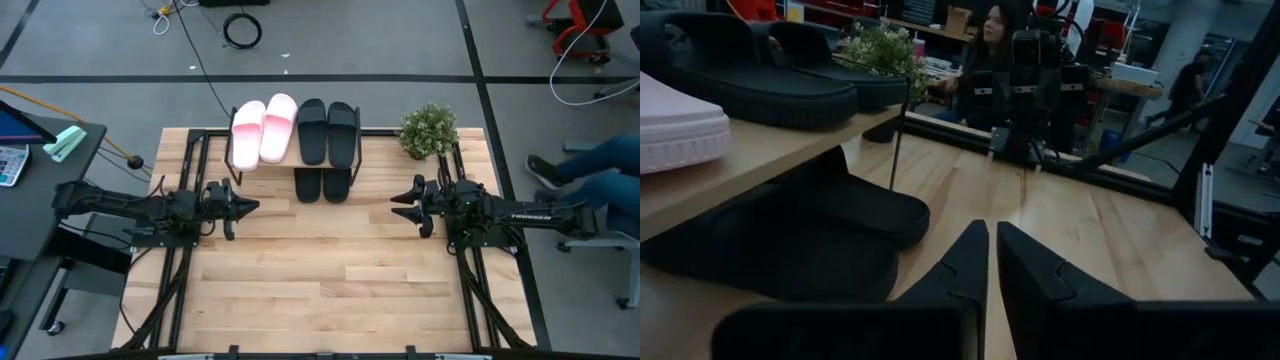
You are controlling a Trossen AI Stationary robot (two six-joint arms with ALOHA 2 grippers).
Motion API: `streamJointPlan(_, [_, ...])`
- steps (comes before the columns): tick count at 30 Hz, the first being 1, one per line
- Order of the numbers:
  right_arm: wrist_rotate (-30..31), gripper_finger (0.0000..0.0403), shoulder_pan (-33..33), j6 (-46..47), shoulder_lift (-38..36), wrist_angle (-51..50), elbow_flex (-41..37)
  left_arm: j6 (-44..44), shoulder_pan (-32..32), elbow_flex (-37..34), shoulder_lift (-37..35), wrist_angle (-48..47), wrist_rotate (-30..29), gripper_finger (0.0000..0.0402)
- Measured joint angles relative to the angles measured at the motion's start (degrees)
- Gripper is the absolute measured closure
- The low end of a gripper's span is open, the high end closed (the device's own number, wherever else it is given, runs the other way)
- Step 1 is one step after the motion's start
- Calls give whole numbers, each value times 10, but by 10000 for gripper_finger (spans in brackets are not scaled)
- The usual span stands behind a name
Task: Pick and place slides into the shelf
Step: Return to Home Position
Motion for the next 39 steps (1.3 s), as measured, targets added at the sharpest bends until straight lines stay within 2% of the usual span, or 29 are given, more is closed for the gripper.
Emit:
streamJointPlan(11, [0,226,0,0,-10,1,-4,0,-14,0,-80,0,0,373])
streamJointPlan(17, [0,226,0,-1,-32,-38,-8,0,-15,0,-122,0,0,366])
streamJointPlan(29, [0,226,0,-1,-35,-38,-8,0,-15,0,-192,1,0,377])
streamJointPlan(39, [0,226,0,-1,-34,-38,-9,0,-15,0,-195,0,0,366])
